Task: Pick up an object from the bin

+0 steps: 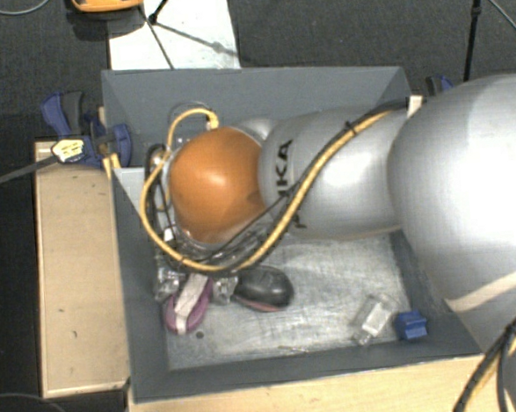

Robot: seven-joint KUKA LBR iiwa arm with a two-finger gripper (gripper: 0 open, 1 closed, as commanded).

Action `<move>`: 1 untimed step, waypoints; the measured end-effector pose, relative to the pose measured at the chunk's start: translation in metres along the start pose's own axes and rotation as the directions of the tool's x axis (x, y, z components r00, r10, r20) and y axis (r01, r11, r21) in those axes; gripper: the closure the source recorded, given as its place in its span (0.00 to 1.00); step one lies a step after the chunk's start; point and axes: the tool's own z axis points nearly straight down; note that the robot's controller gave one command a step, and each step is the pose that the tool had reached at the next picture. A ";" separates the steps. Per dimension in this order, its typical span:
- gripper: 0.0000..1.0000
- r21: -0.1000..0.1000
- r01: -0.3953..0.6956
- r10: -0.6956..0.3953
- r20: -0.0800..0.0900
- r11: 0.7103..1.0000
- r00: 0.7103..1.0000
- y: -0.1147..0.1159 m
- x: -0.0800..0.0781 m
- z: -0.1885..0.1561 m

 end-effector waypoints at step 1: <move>0.00 -0.003 -0.010 0.010 0.000 1.000 1.000 -0.001 0.001 0.000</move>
Offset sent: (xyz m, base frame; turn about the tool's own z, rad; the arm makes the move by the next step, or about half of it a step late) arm 0.0000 0.0000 0.0000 0.0000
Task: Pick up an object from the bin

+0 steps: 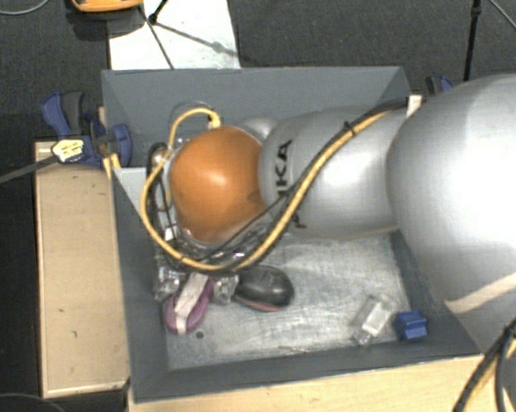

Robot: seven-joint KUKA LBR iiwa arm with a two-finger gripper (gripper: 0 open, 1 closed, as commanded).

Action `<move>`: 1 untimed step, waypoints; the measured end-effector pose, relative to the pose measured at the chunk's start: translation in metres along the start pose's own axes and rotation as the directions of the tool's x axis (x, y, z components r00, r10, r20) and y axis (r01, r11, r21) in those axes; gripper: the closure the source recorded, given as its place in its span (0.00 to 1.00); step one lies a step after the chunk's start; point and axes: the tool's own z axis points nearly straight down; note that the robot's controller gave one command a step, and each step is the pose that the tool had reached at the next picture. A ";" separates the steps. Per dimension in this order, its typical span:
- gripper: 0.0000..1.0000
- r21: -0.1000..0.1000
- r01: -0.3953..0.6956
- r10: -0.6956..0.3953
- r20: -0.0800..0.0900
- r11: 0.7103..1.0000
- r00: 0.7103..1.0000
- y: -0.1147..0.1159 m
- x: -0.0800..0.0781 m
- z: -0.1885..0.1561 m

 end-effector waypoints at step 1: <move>1.00 0.001 -0.003 0.003 -0.001 1.000 1.000 -0.001 0.001 0.000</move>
Offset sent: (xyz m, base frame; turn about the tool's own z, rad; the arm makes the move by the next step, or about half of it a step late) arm 0.0000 0.0000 0.0000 0.0000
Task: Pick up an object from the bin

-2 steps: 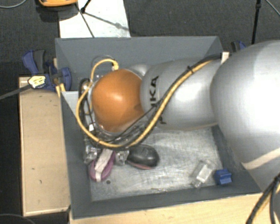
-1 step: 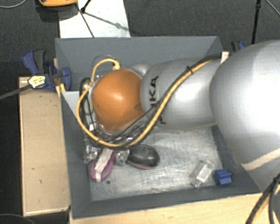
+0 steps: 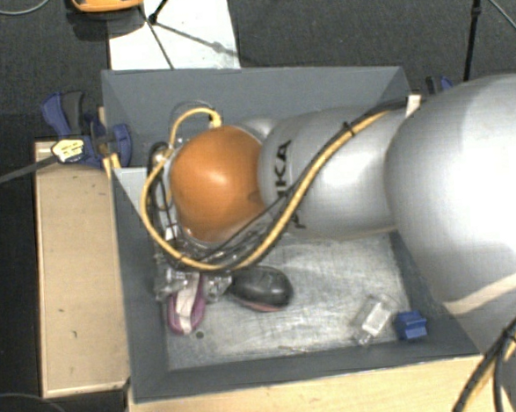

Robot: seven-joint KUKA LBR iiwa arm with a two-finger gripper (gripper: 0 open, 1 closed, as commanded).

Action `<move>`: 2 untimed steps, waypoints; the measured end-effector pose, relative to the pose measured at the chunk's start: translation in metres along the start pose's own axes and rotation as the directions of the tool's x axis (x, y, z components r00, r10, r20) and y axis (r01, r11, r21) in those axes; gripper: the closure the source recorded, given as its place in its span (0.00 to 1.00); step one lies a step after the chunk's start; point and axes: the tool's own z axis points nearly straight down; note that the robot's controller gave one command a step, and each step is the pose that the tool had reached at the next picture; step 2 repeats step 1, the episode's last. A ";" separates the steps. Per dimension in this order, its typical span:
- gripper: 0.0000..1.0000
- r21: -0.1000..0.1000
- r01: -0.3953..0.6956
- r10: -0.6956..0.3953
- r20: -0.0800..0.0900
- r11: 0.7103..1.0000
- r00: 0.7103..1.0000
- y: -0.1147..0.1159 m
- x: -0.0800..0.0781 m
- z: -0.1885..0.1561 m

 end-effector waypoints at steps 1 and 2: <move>1.00 0.005 -0.011 0.011 0.007 1.000 1.000 -0.001 -0.001 -0.037; 1.00 0.005 -0.011 0.011 0.007 1.000 1.000 -0.001 -0.001 -0.037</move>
Offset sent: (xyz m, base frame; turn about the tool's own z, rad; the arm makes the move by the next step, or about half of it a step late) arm 0.0003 -0.0001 0.0346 0.0000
